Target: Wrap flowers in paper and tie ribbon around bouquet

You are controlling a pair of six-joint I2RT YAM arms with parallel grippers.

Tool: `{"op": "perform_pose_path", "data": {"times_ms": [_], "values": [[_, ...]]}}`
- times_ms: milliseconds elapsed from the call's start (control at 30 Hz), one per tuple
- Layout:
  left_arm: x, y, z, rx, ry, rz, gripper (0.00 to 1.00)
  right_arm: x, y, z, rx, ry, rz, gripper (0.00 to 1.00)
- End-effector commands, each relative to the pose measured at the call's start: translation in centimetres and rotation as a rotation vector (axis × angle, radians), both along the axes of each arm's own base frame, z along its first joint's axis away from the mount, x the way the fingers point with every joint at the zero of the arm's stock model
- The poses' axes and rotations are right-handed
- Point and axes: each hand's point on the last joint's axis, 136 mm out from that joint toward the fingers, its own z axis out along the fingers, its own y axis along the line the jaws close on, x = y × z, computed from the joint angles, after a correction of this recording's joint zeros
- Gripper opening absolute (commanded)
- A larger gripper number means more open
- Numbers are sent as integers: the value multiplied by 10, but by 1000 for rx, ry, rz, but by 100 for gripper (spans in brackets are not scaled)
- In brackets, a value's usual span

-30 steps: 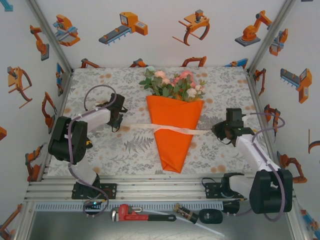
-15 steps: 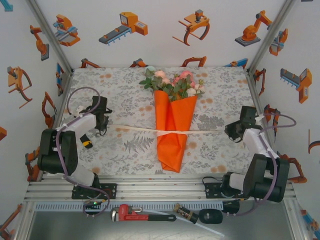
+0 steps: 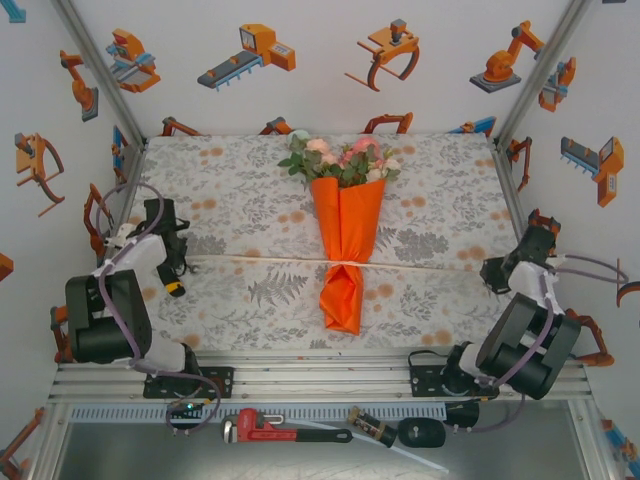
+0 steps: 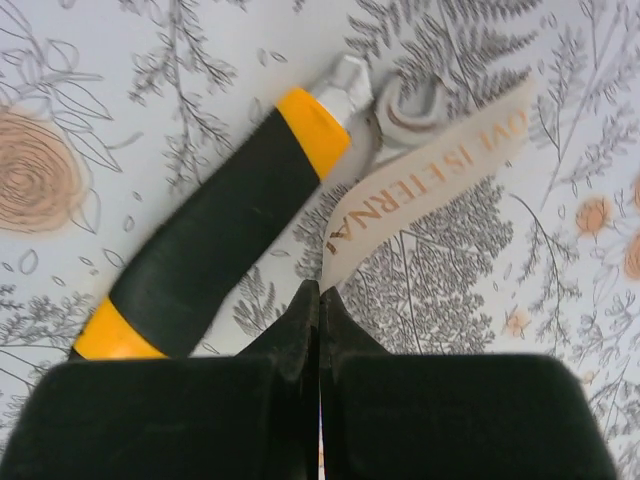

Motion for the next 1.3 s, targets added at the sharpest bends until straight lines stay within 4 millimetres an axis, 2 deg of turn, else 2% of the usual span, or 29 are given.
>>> {"op": "perform_pose_path", "data": {"times_ms": [0,167,267,367,433,500,533,567,667,700,767,800,900,1000,1033,1100,1200,1267], "values": [[-14,36,10,78,-9,89,0,-14,-36,15,-103,-22,-150,0],[-27,57,9,52,-23,164,0,-29,-52,21,-90,-50,-248,0],[-32,63,9,41,-32,192,0,-29,-55,24,-81,-75,-263,0],[-22,56,8,4,-74,148,0,-14,-50,29,-62,-143,-203,0],[-11,45,9,-42,-114,98,0,7,-42,39,-53,-236,-107,0],[5,29,20,-58,-176,14,1,28,-29,54,-52,-327,16,0],[10,21,27,-49,-194,-23,6,35,-23,61,-57,-357,65,0],[17,10,38,-29,-222,-77,13,42,-17,71,-69,-388,122,7],[34,-24,75,54,-287,-254,34,49,-3,96,-129,-419,238,53],[39,-36,88,85,-311,-317,40,50,2,105,-162,-425,276,63],[47,-64,113,149,-360,-458,42,54,14,123,-229,-470,364,72],[52,-84,128,184,-405,-559,42,59,25,132,-267,-498,426,75],[59,-150,163,258,-542,-907,41,74,67,149,-370,-532,660,73],[46,-228,184,289,-697,-1345,40,89,125,158,-441,-568,938,64],[39,-248,184,308,-724,-1477,41,92,143,158,-449,-583,1019,62],[21,-283,172,403,-722,-1727,43,95,184,152,-486,-562,1205,60],[-3,-311,141,580,-669,-1988,45,86,231,134,-587,-534,1493,60],[-16,-323,118,632,-650,-2111,48,75,260,120,-611,-560,1691,59]]}}
